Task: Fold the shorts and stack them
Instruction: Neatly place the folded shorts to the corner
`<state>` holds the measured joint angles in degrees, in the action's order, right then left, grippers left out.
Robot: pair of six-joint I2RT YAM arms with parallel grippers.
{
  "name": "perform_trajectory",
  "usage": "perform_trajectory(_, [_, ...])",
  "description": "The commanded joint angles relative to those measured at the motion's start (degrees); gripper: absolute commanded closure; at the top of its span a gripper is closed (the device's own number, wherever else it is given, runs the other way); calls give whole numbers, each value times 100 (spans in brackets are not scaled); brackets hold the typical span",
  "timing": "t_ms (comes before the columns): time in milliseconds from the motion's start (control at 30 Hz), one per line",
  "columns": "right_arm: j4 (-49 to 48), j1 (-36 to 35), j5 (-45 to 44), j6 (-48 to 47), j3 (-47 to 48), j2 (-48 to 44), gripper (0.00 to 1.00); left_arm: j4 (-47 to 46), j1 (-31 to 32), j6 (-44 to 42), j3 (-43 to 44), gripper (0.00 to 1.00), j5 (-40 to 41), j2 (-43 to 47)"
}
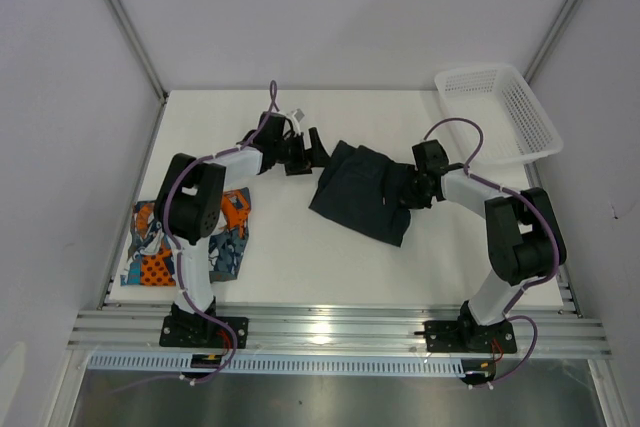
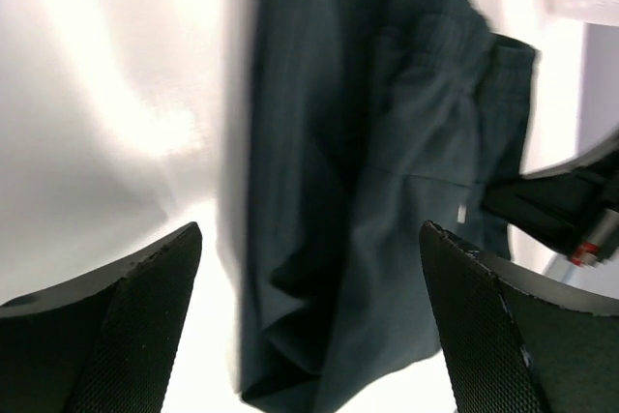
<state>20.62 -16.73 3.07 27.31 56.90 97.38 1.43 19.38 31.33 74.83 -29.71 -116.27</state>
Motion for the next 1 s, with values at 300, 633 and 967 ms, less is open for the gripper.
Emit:
perform_trajectory(300, [-190, -67, 211, -94, 304, 228, 100, -434, 136, 84, 57, 2, -528, -326])
perform_trajectory(633, [-137, -76, 238, -129, 374, 246, 100, -328, 365, 13, 251, 1, -509, -502])
perform_trajectory(967, [-137, -76, 255, -121, 374, 255, 100, 24, 453, -215, 348, 15, -166, -564])
